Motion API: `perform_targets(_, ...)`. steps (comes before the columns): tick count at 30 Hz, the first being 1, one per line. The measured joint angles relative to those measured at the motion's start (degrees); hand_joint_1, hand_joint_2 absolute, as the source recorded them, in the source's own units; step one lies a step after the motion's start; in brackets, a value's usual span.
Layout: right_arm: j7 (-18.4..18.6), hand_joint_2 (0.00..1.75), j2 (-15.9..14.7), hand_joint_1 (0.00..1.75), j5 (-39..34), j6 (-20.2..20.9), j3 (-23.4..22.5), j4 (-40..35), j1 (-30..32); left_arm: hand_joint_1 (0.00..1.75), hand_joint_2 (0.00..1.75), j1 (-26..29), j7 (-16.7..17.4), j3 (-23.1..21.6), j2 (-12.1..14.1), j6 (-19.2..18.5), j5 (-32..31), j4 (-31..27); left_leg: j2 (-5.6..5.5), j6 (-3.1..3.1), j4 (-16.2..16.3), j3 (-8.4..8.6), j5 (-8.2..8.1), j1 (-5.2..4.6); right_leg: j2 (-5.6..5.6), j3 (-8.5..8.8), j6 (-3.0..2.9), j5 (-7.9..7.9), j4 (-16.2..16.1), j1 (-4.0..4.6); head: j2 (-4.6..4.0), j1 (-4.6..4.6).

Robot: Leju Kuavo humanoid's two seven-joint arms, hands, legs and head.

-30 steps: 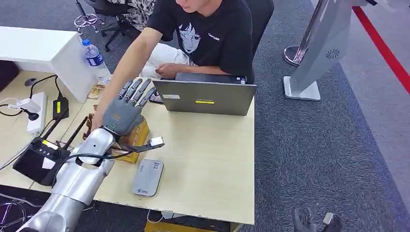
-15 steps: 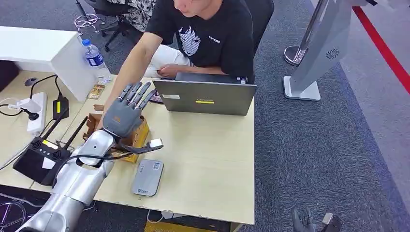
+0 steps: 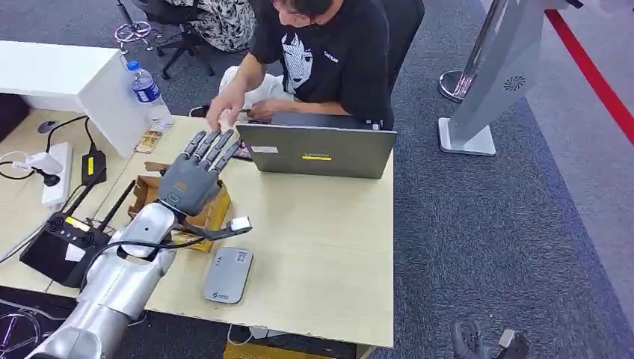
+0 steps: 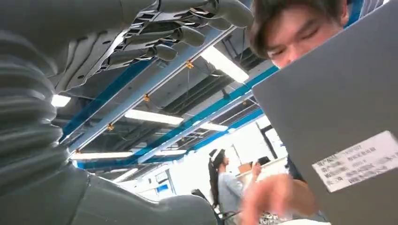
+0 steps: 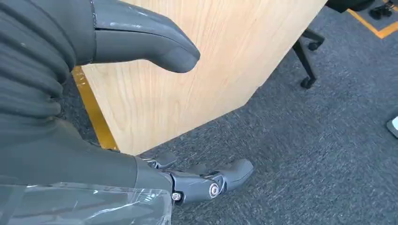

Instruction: Pass the card to the sensor for recognition and then transmit it.

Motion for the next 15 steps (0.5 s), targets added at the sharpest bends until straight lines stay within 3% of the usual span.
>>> perform_targets(7, -0.63, 1.75, 0.00, 0.00, -1.70, -0.11, -0.11, -0.06, 0.13, 0.00, 1.75, 6.64, -0.45, -1.29, -0.13, 3.06, -0.70, -6.15, 0.01, 0.04, 0.00, 0.00, -0.04, -0.01, 0.02, -0.01, 0.02, -0.02, -0.02, 0.00, 0.00, 0.02)
perform_targets(15, -1.42, 1.75, -0.85, 0.00, -3.82, 1.03, -2.54, -0.63, 2.10, 0.00, 1.75, 19.65, -1.84, -2.34, -0.24, 4.70, 1.73, -16.22, 0.04, 0.07, 0.00, -0.09, -0.14, -0.03, 0.00, -0.10, 0.00, -0.11, -0.04, 0.00, 0.00, 0.02)
